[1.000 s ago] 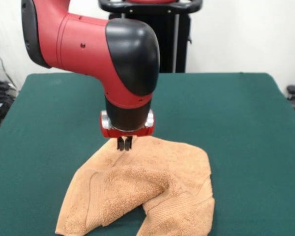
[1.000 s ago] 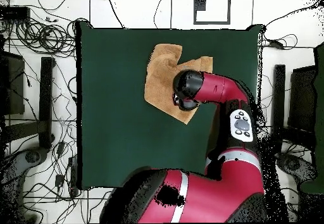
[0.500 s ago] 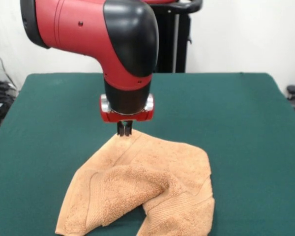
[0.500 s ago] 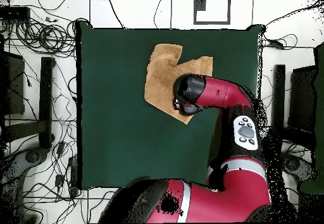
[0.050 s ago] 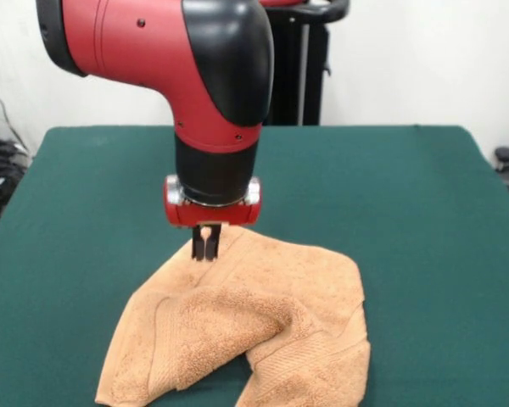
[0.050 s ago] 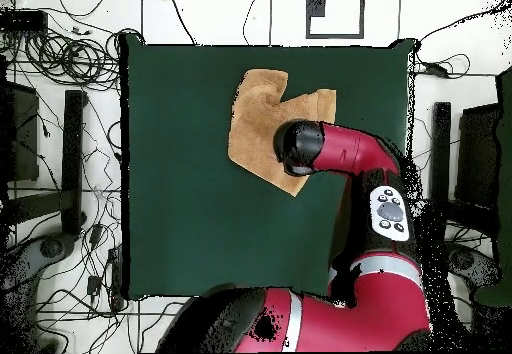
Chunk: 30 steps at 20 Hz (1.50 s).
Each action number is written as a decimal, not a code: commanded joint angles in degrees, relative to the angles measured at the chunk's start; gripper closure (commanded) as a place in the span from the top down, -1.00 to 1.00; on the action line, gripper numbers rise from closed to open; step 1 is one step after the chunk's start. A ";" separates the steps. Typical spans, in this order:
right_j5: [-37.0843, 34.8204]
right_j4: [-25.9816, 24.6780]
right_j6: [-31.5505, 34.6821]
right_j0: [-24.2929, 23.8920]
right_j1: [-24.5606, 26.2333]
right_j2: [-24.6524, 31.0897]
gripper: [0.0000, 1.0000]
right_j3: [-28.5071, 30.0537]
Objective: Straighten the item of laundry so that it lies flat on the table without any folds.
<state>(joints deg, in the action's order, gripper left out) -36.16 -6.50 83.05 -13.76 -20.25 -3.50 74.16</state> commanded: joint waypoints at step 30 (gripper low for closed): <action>8.95 4.14 12.78 2.09 5.75 3.12 -1.00 1.35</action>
<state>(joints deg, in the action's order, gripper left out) -27.67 -4.96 83.05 -13.50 -19.55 -3.51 74.14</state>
